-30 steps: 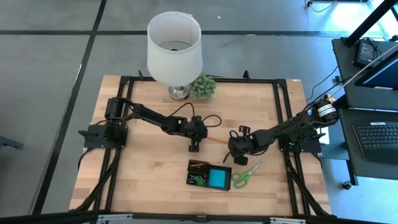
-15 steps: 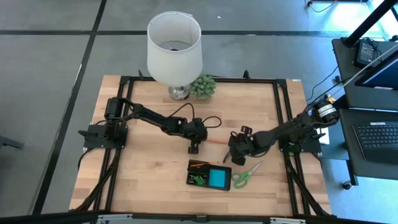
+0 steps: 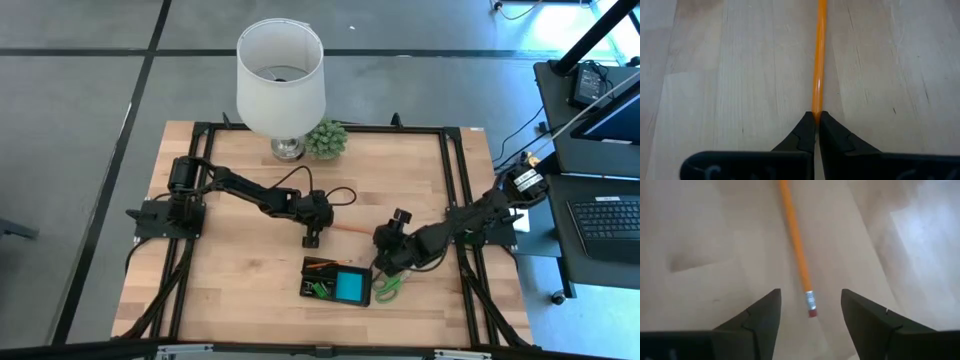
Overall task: Pick and place office supplies into organizer
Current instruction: Put the orange pencil into the desk organizer
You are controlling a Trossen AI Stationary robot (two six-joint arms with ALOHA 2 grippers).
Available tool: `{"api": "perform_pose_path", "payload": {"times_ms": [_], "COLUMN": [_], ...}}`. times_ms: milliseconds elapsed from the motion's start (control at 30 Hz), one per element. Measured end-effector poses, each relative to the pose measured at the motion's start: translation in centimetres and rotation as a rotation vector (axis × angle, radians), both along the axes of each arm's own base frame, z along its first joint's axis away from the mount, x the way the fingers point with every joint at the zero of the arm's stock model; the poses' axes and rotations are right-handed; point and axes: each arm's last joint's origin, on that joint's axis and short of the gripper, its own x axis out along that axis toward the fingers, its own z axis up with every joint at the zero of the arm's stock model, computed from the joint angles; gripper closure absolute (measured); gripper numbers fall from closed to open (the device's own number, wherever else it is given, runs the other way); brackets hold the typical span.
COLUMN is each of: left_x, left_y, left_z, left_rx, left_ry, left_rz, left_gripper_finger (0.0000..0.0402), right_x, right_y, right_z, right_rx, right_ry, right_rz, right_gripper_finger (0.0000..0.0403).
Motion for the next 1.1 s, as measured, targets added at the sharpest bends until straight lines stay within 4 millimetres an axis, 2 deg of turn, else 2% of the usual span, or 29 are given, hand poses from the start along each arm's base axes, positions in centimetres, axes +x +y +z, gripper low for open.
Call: {"api": "perform_pose_path", "payload": {"times_ms": [200,300,433,533,700,867,1000,1100], "left_x": [0.0,0.0,0.0,0.0,0.0,0.0,0.0,0.0], "left_y": [0.0,0.0,0.0,0.0,0.0,0.0,0.0,0.0], "left_z": [0.0,0.0,0.0,0.0,0.0,0.0,0.0,0.0], "left_rx": [0.001,0.002,0.002,0.002,0.0,-0.006,-0.01,-0.01], "left_ry": [0.0,0.0,-0.002,-0.002,-0.002,-0.002,-0.003,-0.003], "left_rz": [0.0,0.001,-0.001,-0.001,-0.001,0.008,0.014,0.014], "left_gripper_finger": [0.0398,0.0398,0.0398,0.0398,0.0398,0.0398,0.0398,0.0398], "right_x": [-0.7,-2.3,-4.2,-4.5,-4.7,-4.5,-4.5,-4.8], "right_y": [-0.2,-1.1,-1.8,-1.7,-1.8,-1.7,-1.7,-2.5], "right_z": [1.8,2.2,2.1,1.9,1.6,1.8,1.7,1.2], "right_rx": [0.057,0.083,0.253,0.366,0.294,0.359,0.339,0.309], "right_ry": [-0.023,-0.057,-0.156,-0.273,-0.364,-0.394,-0.38,-0.327], "right_rz": [0.039,0.036,0.069,0.199,0.371,0.302,0.316,0.251], "right_gripper_finger": [0.0194,0.0194,0.0194,0.0194,0.0194,0.0194,0.0194,0.0194]}}
